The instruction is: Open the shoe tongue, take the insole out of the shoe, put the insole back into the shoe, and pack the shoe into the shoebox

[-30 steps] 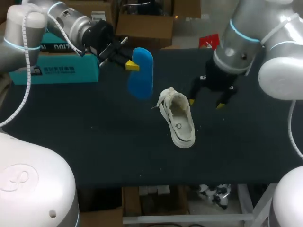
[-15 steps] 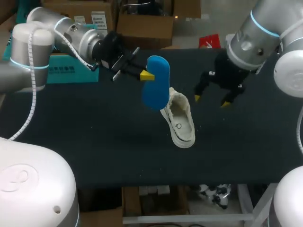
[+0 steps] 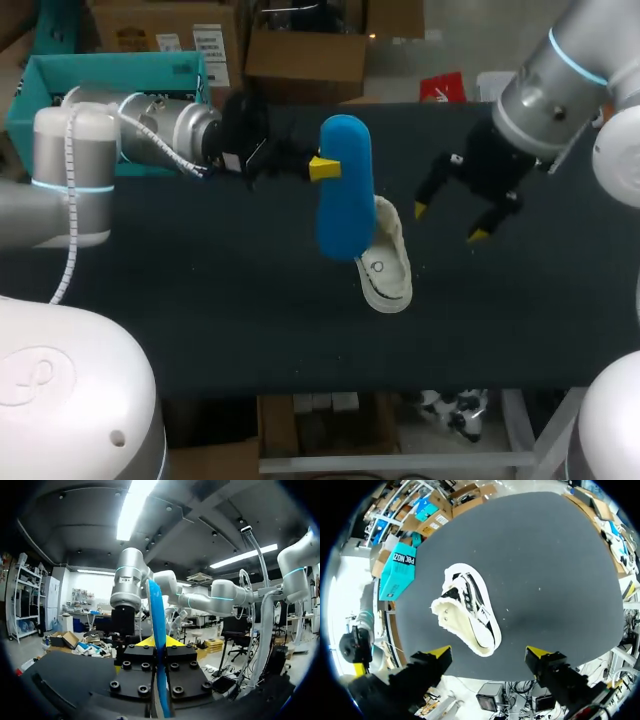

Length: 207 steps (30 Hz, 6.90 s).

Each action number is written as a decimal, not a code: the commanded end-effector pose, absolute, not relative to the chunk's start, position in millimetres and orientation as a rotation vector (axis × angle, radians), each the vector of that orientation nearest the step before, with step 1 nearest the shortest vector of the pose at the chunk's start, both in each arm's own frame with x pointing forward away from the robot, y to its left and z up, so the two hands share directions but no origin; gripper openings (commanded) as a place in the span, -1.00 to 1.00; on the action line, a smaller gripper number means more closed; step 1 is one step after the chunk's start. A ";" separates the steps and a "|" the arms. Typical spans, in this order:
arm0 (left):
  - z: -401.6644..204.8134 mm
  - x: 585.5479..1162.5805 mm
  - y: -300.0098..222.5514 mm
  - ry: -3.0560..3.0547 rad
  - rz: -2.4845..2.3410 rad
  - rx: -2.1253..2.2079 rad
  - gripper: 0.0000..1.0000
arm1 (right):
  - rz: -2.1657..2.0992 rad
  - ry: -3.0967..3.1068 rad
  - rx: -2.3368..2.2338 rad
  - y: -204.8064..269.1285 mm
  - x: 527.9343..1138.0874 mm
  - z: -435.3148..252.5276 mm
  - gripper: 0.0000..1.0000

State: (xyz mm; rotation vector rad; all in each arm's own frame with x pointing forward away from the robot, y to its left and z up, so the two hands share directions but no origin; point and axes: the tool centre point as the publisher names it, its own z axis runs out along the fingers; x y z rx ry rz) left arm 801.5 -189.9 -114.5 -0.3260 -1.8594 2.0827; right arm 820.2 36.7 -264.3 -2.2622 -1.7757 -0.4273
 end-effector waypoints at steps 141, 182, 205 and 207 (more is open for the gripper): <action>-178.5 832.1 -258.8 -1.838 2.365 -0.505 -1.00 | -0.253 0.054 -1.777 75.3 840.2 -277.9 -0.19; -175.4 837.1 -180.8 -1.971 1.614 -0.761 1.00 | -0.127 -0.212 -1.716 98.4 779.2 -276.4 -1.00; -195.2 852.5 -174.0 -2.080 1.491 -0.765 1.00 | -0.233 -0.226 -1.668 127.4 756.3 -277.5 -1.00; -194.4 853.4 -176.3 -2.066 1.504 -0.825 1.00 | -0.215 -0.234 -1.678 128.0 754.9 -277.4 -1.00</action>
